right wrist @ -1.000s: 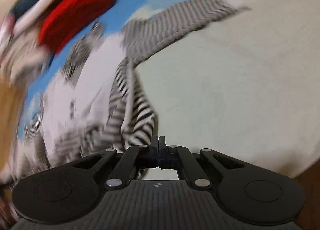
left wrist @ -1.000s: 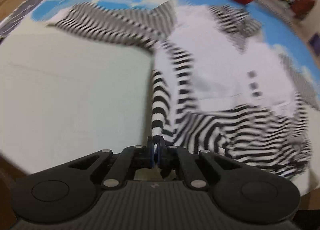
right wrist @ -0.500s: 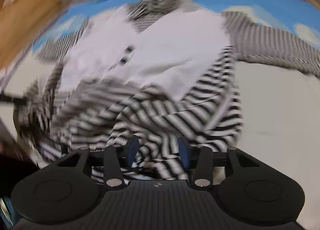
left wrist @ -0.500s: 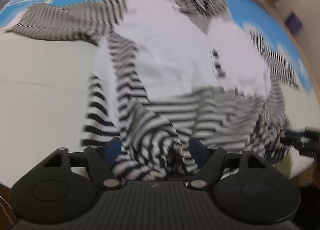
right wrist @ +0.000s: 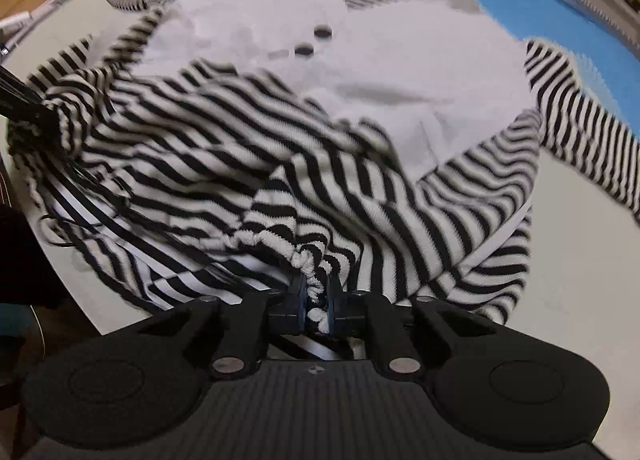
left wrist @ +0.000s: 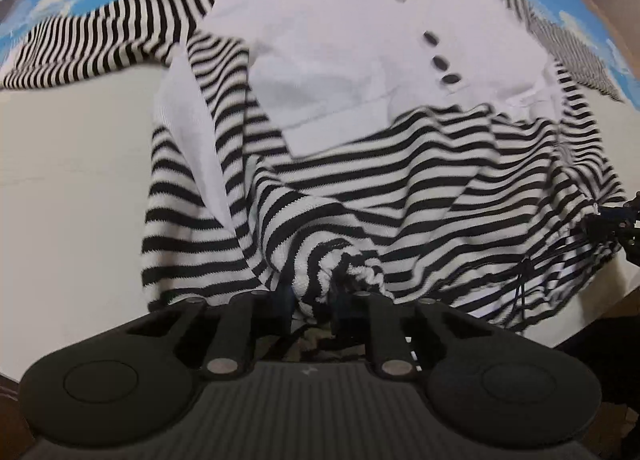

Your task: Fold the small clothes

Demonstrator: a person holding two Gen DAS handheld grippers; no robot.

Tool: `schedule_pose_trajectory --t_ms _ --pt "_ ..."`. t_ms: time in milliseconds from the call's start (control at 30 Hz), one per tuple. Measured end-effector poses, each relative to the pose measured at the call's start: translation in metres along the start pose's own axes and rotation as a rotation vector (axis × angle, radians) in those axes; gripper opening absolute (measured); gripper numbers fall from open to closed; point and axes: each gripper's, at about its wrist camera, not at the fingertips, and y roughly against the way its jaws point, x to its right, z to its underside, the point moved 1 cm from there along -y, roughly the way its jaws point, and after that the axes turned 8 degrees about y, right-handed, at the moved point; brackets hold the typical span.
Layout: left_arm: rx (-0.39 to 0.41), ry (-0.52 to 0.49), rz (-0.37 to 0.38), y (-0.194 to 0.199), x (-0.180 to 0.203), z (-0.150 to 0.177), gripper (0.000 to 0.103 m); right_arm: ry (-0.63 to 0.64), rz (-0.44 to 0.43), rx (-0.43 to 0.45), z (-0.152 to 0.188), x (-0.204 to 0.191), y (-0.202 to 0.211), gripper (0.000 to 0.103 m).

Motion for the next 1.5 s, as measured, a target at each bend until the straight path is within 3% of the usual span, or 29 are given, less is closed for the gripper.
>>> schedule_pose_trajectory --t_ms 200,300,400,533,600,667,700,767,800,867,1067,1133,1200,1233,1333,1500 --pt "0.054 -0.142 0.164 0.041 0.014 0.018 0.014 -0.045 -0.119 0.112 0.032 0.023 0.063 0.007" --pt "0.058 -0.232 0.206 0.051 0.023 0.030 0.015 -0.038 -0.164 0.135 0.055 0.029 0.085 0.007" --pt "0.006 -0.279 0.205 0.047 0.026 0.034 0.014 -0.046 -0.197 0.122 0.070 0.036 0.094 0.005" --pt "-0.057 -0.331 0.104 0.029 0.032 0.031 0.016 -0.039 -0.231 0.069 0.071 0.036 0.086 0.002" --pt "-0.028 -0.287 0.132 0.032 0.027 0.019 0.021 -0.073 -0.191 0.060 0.064 0.042 0.081 0.005" --pt "0.048 -0.191 0.224 0.046 0.018 0.004 0.044 -0.161 -0.191 0.107 0.056 0.057 0.084 0.010" --pt "0.104 -0.125 0.265 0.055 0.011 -0.004 0.061 -0.213 -0.197 0.142 0.053 0.065 0.086 0.015" --pt "0.181 -0.008 0.323 0.062 -0.002 -0.017 0.064 -0.306 -0.159 0.200 0.045 0.076 0.087 0.039" --pt "0.180 0.041 0.331 0.059 -0.006 -0.021 0.063 -0.334 -0.129 0.201 0.040 0.078 0.082 0.043" --pt "0.144 0.068 0.268 0.045 -0.003 -0.027 0.063 -0.373 -0.088 0.148 0.033 0.079 0.066 0.046" --pt "-0.015 0.004 0.034 -0.009 0.019 -0.035 0.063 -0.490 0.007 -0.130 0.030 0.078 0.005 0.047" --pt "-0.059 -0.028 -0.073 -0.025 0.022 -0.036 0.063 -0.530 0.021 -0.175 0.035 0.078 -0.002 0.047" --pt "-0.065 -0.040 -0.113 -0.032 0.023 -0.038 0.063 -0.526 -0.003 -0.170 0.036 0.075 -0.001 0.029" --pt "-0.068 -0.035 -0.126 -0.034 0.022 -0.038 0.063 -0.516 -0.026 -0.163 0.036 0.072 0.000 0.004" --pt "-0.038 -0.028 -0.169 -0.032 0.022 -0.040 0.063 -0.515 -0.043 -0.121 0.041 0.072 0.016 0.003" --pt "0.088 -0.054 -0.094 -0.003 0.029 -0.033 0.063 -0.527 -0.008 -0.057 0.055 0.087 0.049 0.003"
